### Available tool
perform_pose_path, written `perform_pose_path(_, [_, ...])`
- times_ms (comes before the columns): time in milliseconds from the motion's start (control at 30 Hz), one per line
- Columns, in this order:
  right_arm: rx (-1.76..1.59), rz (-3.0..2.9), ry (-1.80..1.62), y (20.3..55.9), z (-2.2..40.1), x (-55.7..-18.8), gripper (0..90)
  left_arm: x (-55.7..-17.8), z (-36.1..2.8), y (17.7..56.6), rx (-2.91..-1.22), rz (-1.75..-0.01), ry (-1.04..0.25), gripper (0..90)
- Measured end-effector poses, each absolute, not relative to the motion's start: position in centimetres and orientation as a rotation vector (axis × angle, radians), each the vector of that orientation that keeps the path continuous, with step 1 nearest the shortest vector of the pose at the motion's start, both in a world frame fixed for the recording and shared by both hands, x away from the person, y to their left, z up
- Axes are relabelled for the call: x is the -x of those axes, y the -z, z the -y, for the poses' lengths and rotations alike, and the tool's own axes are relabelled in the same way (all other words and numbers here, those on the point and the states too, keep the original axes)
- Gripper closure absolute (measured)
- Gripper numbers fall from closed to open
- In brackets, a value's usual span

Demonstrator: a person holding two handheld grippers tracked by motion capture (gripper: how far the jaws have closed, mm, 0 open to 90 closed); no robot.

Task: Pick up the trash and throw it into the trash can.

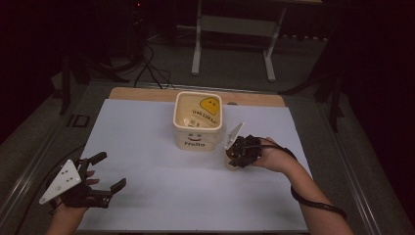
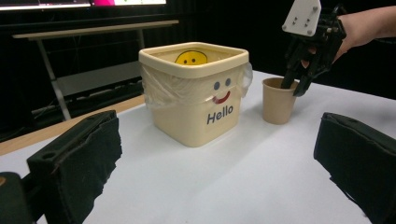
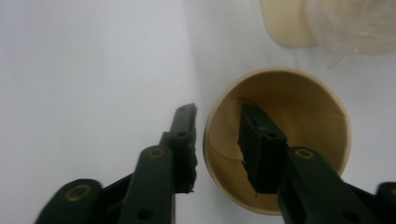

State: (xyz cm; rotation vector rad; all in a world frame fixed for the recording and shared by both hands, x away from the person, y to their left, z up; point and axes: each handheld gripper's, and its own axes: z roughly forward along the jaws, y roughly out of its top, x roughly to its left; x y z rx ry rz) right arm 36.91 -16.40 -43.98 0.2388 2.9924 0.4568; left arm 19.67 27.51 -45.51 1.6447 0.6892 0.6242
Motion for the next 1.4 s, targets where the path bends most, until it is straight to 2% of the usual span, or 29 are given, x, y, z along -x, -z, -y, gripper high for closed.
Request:
perform_pose_path(333, [-0.200,-2.996,-0.390,44.7,16.1,-36.7,80.6,-19.7,-27.5,45.5,-1.648,-0.688,-0.622,1.7])
perform_pose_path(400, [-0.188,-2.975,-0.369,44.6,16.1,-36.6,86.1,-19.7,-27.5,45.5,-1.646,-0.691,-0.621,1.7])
perform_pose_path(767, [-0.192,-2.965,-0.375,42.7,17.1,-36.6,87.3,-19.8,-27.4,45.5,-1.644,-0.689,-0.619,1.7])
perform_pose_path(1400, [-0.157,-3.011,-0.294,35.9,18.0,-35.9,87.6,-19.8,-27.3,45.5,-1.643,-0.688,-0.619,1.7])
